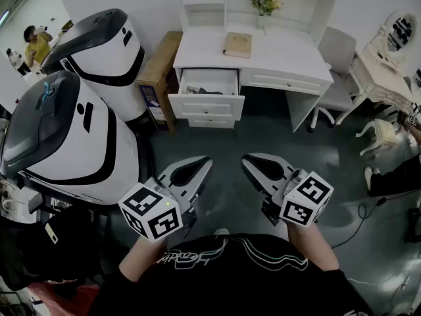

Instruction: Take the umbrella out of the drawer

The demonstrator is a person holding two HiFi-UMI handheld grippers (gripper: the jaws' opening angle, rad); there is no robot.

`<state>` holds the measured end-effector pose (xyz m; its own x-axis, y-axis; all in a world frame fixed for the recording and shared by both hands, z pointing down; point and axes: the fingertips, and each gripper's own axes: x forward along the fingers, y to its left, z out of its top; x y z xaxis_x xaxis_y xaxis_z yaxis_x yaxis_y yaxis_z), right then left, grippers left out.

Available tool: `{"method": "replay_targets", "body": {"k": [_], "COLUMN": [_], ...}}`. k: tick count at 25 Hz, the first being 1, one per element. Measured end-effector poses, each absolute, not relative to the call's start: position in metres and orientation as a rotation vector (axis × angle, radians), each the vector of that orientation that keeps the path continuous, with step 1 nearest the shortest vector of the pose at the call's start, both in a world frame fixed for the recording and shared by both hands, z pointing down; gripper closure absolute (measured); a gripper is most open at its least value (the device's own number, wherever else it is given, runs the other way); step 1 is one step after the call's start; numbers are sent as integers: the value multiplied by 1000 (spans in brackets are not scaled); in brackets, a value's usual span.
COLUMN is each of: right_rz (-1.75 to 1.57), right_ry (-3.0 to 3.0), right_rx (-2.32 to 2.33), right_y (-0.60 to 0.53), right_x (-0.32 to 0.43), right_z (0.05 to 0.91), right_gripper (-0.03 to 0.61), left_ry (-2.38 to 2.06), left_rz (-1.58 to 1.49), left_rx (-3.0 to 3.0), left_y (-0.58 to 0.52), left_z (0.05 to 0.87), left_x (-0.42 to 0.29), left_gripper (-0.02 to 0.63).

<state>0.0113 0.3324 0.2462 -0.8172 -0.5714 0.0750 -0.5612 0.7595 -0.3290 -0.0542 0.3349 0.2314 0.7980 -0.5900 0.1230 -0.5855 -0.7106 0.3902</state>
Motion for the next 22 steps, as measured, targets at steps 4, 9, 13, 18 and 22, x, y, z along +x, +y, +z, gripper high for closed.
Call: {"method": "replay_targets", "body": {"k": [4, 9, 13, 18, 22], "right_rz": [-521, -584, -575, -600, -657], "right_ry": [2931, 2898, 2884, 2905, 2912], "right_rx": [-945, -937, -944, -956, -912], "right_y": [322, 320, 308, 263, 207], "right_x": [5, 10, 25, 30, 27], "right_z": [247, 251, 255, 273, 290], "right_gripper": [529, 529, 528, 528, 528], "left_ry": [-898, -912, -921, -927, -939], "left_rz": [-19, -21, -8, 25, 47], "left_rx": [2571, 2552, 2557, 2530, 2485], "left_y": [327, 318, 306, 270, 216], "left_z": [233, 239, 240, 255, 274], "left_x": [-63, -66, -57, -48, -45], "left_gripper": [594, 594, 594, 594, 594]}}
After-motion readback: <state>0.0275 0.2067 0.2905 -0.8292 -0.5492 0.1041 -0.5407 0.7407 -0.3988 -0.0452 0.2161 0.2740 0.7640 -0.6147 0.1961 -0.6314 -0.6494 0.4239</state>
